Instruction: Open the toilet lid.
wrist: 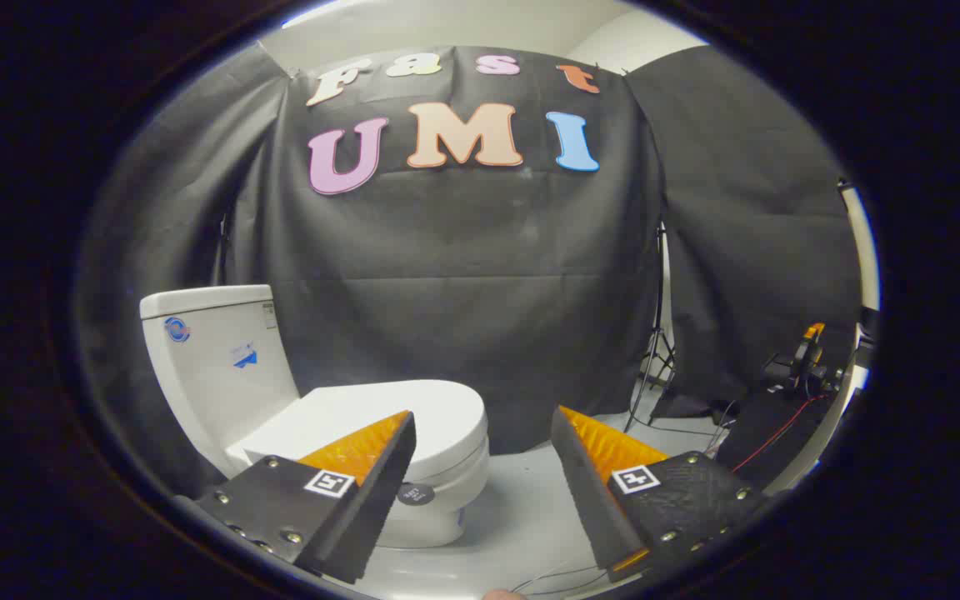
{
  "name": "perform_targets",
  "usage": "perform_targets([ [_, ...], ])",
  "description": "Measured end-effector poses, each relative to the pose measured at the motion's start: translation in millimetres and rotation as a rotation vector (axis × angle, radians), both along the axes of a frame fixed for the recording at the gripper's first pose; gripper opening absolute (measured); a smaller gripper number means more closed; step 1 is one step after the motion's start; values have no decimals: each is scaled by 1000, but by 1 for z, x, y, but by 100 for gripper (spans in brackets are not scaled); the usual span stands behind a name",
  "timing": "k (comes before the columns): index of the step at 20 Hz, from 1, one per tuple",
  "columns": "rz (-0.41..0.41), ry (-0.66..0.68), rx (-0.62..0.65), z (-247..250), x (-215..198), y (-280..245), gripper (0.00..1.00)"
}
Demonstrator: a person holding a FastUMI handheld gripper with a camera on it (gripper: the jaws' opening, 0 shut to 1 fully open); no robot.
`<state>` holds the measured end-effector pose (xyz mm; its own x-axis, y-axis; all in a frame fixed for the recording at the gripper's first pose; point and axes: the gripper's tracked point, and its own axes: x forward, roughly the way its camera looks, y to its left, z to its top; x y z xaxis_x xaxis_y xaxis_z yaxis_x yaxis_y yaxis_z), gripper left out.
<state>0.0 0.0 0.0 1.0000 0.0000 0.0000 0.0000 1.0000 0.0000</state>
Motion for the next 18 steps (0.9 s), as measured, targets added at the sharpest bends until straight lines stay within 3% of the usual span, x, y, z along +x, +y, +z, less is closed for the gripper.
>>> perform_targets([
  [18, 58, 84, 26, -22, 33, 55, 96],
])
